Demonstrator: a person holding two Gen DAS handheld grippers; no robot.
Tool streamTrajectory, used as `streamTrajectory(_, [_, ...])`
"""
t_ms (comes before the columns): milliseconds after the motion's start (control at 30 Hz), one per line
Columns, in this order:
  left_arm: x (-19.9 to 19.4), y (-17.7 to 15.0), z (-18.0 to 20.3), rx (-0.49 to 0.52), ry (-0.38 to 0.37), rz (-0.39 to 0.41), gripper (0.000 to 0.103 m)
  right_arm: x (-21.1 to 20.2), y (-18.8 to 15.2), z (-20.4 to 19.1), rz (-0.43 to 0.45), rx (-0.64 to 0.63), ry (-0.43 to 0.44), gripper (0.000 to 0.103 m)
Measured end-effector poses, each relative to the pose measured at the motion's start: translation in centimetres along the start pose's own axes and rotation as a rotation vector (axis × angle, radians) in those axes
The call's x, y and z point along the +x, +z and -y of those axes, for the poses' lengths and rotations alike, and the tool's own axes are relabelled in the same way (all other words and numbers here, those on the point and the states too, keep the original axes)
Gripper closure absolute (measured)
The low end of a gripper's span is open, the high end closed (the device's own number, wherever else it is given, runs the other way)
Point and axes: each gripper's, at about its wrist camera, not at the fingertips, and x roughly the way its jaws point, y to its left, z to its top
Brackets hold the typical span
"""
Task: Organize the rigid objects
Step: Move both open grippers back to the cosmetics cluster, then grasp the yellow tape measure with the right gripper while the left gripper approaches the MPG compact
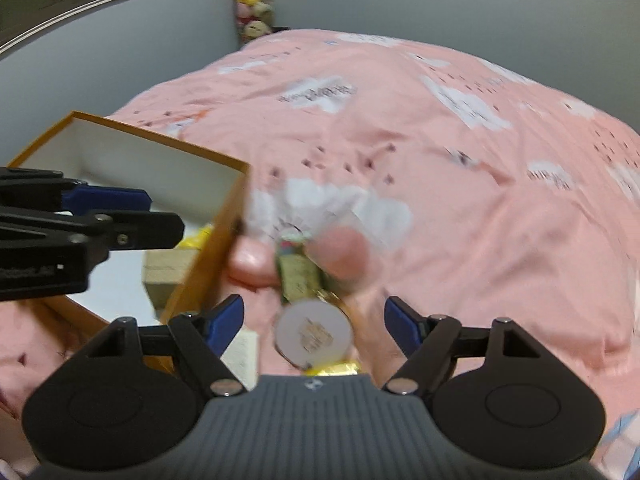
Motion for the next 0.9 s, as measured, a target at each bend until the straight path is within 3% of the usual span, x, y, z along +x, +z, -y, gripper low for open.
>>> streamTrajectory(300, [2.9, -1.7, 4.0, 0.103, -0.058, -0.09, 0.056, 1.6, -4.4, 2.6, -0.045, 0.081, -0.044, 0.027])
streamTrajectory(767, [6.8, -4.2, 4.9, 0.159, 0.009, -0.216, 0.057, 5.1, -6.9, 2.5, -0.082, 0.038, -0.043, 0.027])
streamTrajectory(900, [7.5, -4.4, 4.5, 0.146, 0.017, -0.239, 0.057, 6.2, -7.3, 2.0, -0.106, 0.006, -0.024, 0.034])
